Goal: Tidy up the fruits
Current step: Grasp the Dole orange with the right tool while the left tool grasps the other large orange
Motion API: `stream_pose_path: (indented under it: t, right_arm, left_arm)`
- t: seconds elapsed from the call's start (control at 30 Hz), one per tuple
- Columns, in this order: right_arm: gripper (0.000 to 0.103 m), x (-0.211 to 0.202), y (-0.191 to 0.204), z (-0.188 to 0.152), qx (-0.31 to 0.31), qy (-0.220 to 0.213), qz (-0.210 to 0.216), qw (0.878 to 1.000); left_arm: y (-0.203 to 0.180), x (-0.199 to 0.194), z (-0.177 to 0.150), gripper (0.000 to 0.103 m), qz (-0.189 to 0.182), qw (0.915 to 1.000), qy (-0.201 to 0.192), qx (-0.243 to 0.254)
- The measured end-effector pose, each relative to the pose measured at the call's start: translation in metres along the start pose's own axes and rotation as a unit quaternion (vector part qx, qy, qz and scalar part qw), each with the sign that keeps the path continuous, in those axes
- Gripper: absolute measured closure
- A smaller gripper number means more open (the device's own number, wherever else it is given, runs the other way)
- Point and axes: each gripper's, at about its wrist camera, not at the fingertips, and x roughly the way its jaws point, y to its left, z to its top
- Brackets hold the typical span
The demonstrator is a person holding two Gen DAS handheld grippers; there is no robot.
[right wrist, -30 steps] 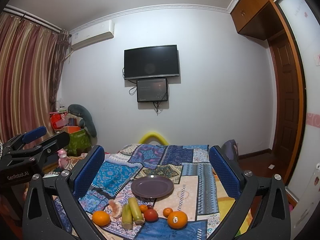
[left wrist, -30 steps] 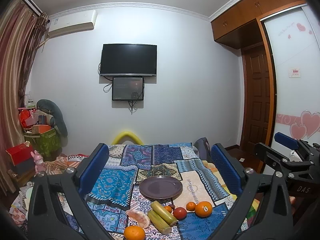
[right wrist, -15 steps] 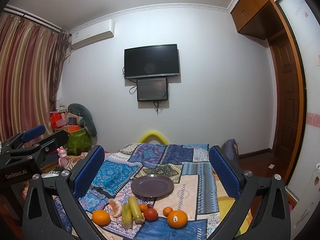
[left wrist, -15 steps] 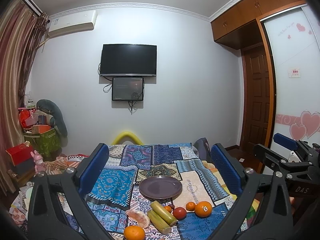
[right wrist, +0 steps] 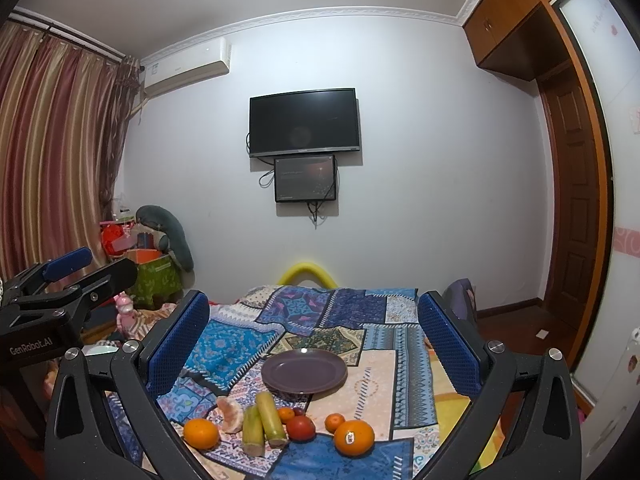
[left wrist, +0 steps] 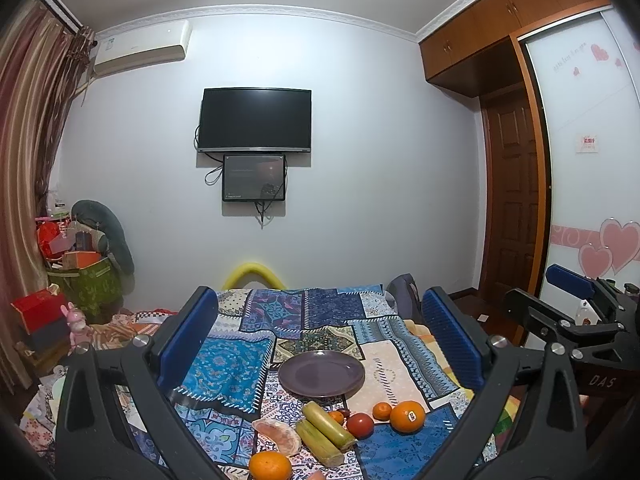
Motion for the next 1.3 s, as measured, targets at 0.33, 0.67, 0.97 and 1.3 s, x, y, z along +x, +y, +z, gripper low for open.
stream_pose_path:
  t: [0.33, 0.67, 0.97, 1.3]
  right_arm:
    - [0.0, 0.01, -0.001, -0.006, 0.0, 0.019, 0.01, 1.0]
    - [0.02, 0.043, -0.025, -0.035, 0.007, 0.091, 0.002, 0.996]
    - [0.036, 0.084, -0.046, -0.07, -0.001, 0.188, 0.007, 0.982]
    - [0.033, 0.118, -0.065, -0.104, -0.012, 0.271, 0.004, 0.963]
  left_arm:
    - [0.015, 0.016, -0.007, 0.002, 0.001, 0.9994, 0.028, -0.021]
    - [0.052, 0.068, -0.033, 0.033, 0.016, 0.9909, 0.132, -0.026]
    - [0.087, 0.121, -0.083, 0.033, 0.021, 0.9703, 0.238, -0.041]
    - [0.11, 0.163, -0.152, 0.031, 0.01, 0.9319, 0.357, -0.064]
